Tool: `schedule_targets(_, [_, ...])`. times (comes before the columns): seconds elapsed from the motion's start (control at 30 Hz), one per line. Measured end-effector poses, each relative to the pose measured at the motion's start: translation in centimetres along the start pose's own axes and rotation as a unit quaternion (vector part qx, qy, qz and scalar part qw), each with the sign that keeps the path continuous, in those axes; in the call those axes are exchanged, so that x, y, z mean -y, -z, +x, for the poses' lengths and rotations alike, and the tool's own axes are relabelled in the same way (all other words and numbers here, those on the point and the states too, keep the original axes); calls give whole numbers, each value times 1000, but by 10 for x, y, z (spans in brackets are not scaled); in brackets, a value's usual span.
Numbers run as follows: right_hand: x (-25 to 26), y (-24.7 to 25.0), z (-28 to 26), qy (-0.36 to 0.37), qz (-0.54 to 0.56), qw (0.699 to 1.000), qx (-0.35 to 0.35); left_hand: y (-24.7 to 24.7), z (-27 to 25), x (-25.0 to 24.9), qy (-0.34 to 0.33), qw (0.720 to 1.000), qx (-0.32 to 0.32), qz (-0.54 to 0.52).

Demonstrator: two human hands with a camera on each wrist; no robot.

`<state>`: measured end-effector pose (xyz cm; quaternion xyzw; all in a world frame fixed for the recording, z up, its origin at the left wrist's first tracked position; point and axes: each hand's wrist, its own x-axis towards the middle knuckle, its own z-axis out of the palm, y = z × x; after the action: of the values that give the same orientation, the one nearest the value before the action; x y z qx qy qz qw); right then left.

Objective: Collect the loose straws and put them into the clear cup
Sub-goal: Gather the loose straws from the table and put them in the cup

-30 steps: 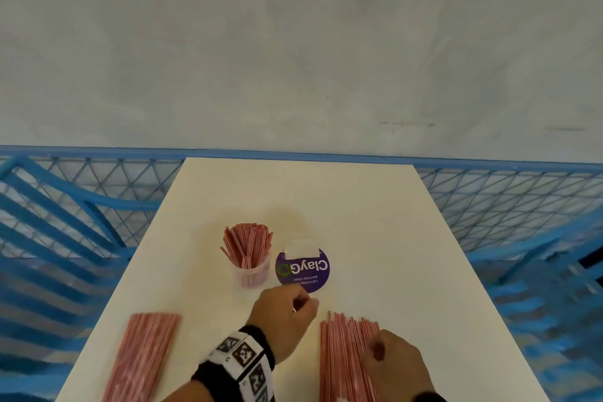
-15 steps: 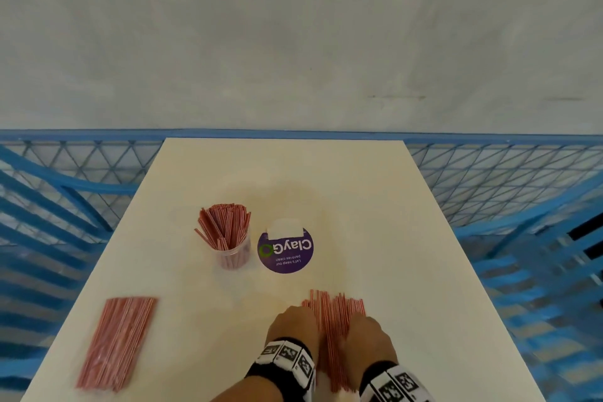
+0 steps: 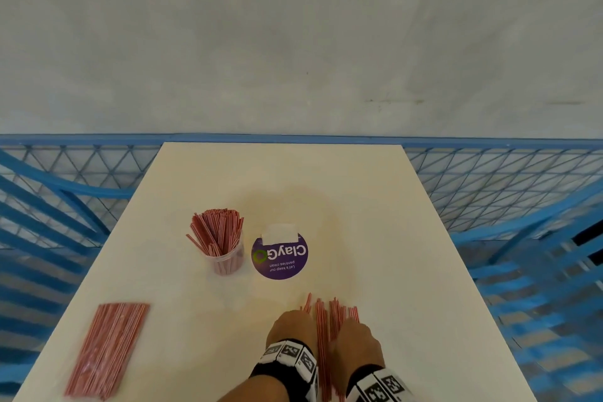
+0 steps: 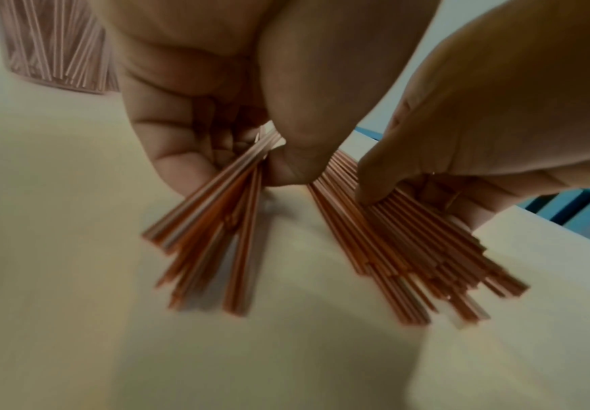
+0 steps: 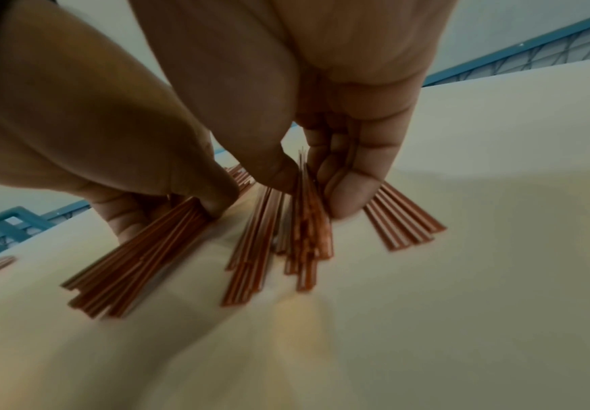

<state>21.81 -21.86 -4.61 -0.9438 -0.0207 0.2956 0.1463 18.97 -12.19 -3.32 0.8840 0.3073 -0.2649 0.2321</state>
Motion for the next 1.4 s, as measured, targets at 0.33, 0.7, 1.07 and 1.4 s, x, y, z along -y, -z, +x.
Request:
schedule_targets(0.33, [-3, 0, 7, -4, 18, 1000, -2, -24, 8, 2, 4, 999, -46, -13])
schedule_targets(0.7, [-9, 15, -7, 33, 118, 992, 3, -14, 10, 11, 14, 999, -36, -35])
schedule_targets(1.07, [9, 33, -30, 96, 244, 965, 24, 30, 2, 36, -68, 913, -102, -388])
schedule_targets(1.4, [65, 32, -61, 185, 91, 978, 14, 75, -36, 43, -173, 886, -83, -422])
